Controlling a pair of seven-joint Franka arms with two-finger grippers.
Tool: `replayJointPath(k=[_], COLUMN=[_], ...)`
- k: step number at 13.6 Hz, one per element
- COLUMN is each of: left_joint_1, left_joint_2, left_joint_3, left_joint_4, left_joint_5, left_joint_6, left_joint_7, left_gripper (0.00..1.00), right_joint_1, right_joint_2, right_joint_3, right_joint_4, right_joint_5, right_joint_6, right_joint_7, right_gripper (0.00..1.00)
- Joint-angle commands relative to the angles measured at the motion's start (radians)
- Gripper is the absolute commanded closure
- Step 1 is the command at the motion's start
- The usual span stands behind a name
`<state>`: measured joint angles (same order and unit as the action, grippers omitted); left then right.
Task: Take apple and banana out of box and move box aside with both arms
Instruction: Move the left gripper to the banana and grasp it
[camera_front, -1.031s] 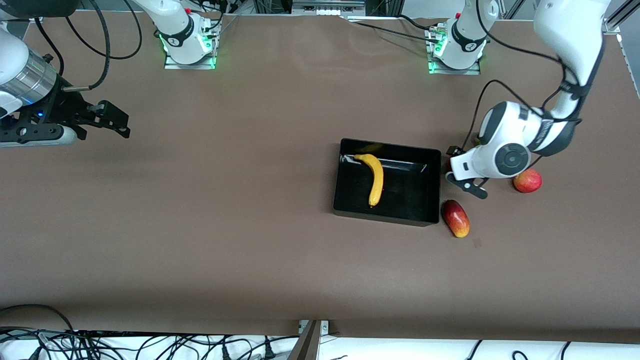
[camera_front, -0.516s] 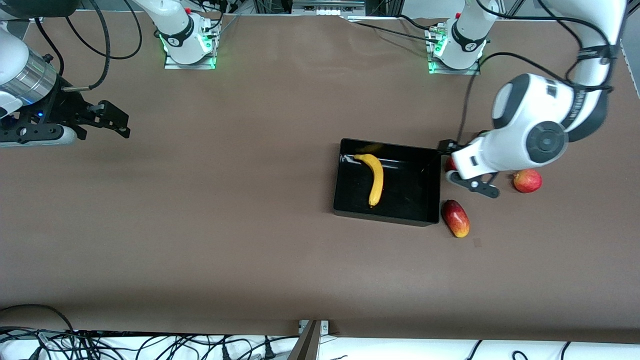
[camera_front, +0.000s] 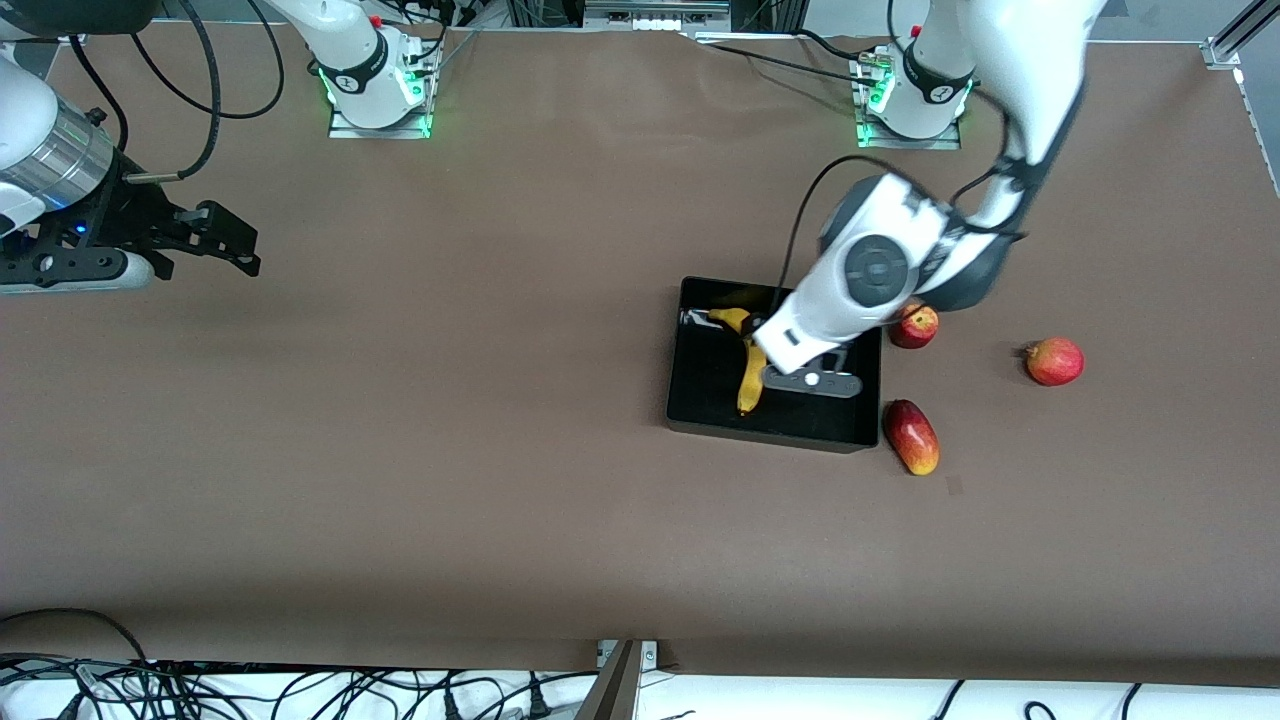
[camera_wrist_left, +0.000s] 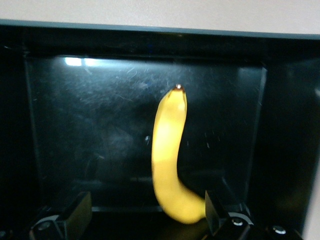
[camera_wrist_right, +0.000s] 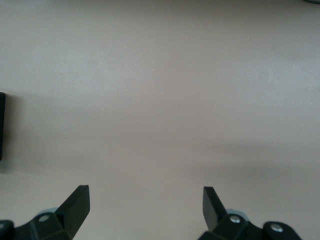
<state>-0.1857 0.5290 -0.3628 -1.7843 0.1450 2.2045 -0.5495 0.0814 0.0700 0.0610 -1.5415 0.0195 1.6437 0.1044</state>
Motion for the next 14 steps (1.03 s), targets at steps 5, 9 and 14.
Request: replayJointPath(k=[5,9,14], left_joint_1=[-0.037,-0.038,-0.038], left_joint_2=[0.153,0.18,0.17], left_joint_3=[0.002,0.001,-0.004], left_joint_4=[0.013,0.008,0.005], left_joint_5=[0.136,0.134,0.126], left_joint_6=[0.153,0.155,0.143], left_joint_7=[-0.158,-0.156,-0.159], left_gripper=[0.0,0.0,1.0], right_joint_1=[0.0,0.0,0.0], right_joint_2=[0.007,0.007,0.007], right_joint_3=[0.002,0.002,0.002], right_joint_4=[0.017,0.017,0.017], right_joint_5=[-0.013,-0.013,-0.013], right_joint_6=[-0.002,-0.002,-0.002], right_joint_7=[-0.002,-0.002,-0.003], right_gripper=[0.0,0.0,0.0])
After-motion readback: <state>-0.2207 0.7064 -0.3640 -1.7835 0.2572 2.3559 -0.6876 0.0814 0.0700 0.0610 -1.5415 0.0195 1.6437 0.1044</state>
